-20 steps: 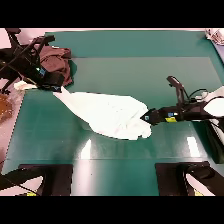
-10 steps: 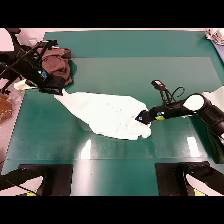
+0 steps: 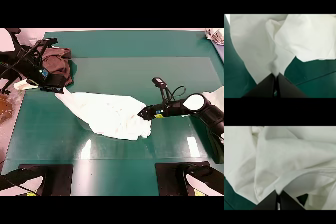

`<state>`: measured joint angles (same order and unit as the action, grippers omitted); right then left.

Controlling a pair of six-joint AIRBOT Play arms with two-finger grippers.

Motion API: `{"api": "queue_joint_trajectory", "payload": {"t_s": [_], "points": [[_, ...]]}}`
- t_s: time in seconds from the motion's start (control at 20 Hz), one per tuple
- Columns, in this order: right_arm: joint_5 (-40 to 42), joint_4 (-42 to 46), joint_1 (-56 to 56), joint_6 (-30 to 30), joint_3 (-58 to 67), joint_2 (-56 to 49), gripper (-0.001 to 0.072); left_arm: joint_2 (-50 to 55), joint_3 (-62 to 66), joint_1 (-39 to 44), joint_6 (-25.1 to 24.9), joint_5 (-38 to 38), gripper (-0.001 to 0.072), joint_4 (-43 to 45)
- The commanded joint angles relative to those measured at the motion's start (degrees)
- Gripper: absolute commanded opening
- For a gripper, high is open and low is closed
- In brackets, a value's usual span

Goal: Fold the shirts.

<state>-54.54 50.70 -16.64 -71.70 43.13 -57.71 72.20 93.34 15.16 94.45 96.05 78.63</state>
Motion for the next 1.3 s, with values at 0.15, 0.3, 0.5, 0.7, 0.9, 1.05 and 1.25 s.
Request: {"api": "queue_joint_trajectory", "payload": {"t_s": [0.15, 0.3, 0.5, 0.7, 0.9, 1.05, 1.25], "points": [[-12.5, -2.9, 9.2, -0.4, 3.7, 13.1, 0.002, -6.3, 0.0, 0.0, 2.0, -0.1, 0.0024, 0.3], [-25.4, -2.6, 20.3, -0.2, 10.6, 27.9, 0.0021, -18.2, 0.0, 0.0, 7.0, 1.6, 0.0024, 0.3], [-25.9, -2.8, 30.4, 3.7, 21.2, 39.8, 0.0021, -31.5, 0.1, 0.0, 17.7, 1.4, 0.0023, 0.1], [-27.3, -2.8, 31.5, 3.5, 37.9, 39.2, 0.0021, -38.5, 1.6, 0.0, 26.8, -6.6, 0.0023, -16.4], [-22.3, 0.2, 32.8, -12.4, 44.7, 32.0, 0.0021, -38.3, 2.1, 0.0, 28.1, -15.6, 0.0023, -12.6], [-20.2, -0.1, 35.5, -25.1, 39.9, 24.2, 0.0021, -30.8, 2.1, 0.0, 23.9, -15.8, 0.0023, 3.5], [-15.9, 0.2, 32.5, -32.0, 24.6, 9.9, 0.0022, -8.8, 1.8, 0.0, 17.5, -16.0, 0.0024, 6.9]]}}
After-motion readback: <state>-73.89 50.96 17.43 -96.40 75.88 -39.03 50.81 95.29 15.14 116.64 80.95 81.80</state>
